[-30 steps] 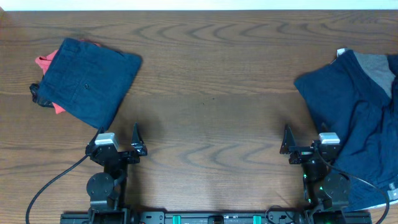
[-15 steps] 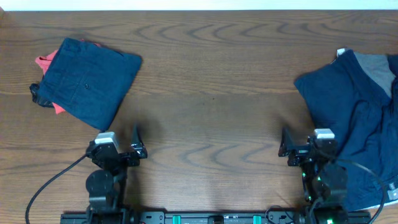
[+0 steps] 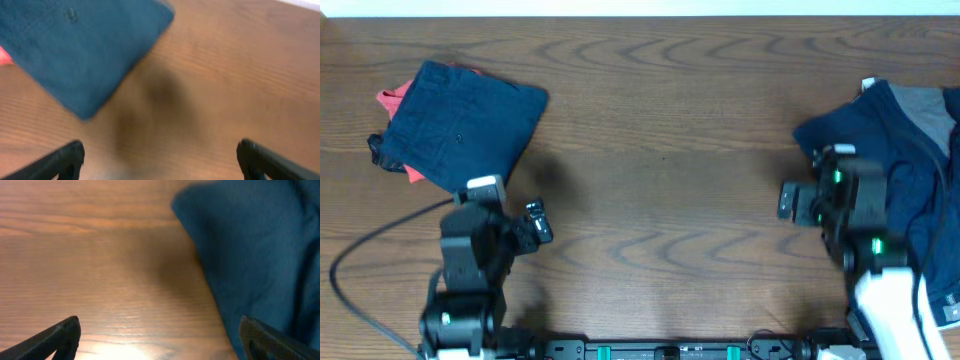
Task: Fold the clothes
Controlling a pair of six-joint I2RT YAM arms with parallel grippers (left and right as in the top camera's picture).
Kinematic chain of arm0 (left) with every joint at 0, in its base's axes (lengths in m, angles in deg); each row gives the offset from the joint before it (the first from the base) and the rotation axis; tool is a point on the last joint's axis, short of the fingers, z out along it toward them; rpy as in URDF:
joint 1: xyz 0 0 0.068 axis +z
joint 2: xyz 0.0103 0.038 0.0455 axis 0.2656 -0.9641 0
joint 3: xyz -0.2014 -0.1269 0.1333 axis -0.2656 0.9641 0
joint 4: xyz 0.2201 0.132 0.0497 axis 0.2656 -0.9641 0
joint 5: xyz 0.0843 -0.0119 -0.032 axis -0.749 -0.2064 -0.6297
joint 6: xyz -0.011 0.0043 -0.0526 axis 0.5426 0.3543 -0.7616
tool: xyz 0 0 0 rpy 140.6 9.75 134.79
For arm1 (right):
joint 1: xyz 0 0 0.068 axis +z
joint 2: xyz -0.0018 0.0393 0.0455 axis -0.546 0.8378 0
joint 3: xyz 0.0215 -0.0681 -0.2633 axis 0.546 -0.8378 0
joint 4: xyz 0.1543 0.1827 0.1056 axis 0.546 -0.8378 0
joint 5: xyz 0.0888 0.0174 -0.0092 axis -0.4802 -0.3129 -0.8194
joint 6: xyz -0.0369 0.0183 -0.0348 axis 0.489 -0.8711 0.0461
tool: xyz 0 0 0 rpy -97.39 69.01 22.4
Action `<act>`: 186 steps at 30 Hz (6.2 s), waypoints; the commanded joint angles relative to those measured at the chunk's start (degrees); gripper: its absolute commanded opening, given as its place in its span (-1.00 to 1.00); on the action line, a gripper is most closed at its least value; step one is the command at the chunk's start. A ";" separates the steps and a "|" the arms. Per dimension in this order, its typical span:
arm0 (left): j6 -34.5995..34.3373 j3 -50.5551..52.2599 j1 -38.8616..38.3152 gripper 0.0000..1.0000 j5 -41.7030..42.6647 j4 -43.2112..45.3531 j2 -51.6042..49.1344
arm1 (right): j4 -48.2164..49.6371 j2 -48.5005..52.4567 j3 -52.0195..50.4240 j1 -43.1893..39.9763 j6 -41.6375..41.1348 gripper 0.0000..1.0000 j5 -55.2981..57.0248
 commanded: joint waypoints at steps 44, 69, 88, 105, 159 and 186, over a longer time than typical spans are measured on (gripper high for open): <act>-0.55 -10.34 0.13 0.96 2.69 -4.15 -19.23 | 1.46 13.22 27.58 -7.58 9.01 -0.98 -2.29; -0.52 -10.34 0.13 0.96 2.69 -4.17 -19.23 | 8.98 17.57 27.56 -2.19 8.55 -0.25 -27.54; -0.55 -10.34 0.13 0.96 2.69 -4.17 -19.23 | -20.24 19.67 17.53 7.69 9.64 0.71 -20.02; -0.55 -10.34 0.13 0.96 2.69 -4.39 -19.23 | -0.94 20.28 -0.44 20.50 -3.28 0.29 -5.05; -0.55 -10.34 0.13 0.96 2.69 -4.37 -19.23 | -6.75 19.89 31.98 28.33 5.84 -0.98 -32.79; -2.54 -9.75 0.11 0.96 19.41 1.09 -23.87 | -8.68 23.67 30.36 21.84 -5.44 0.98 -9.25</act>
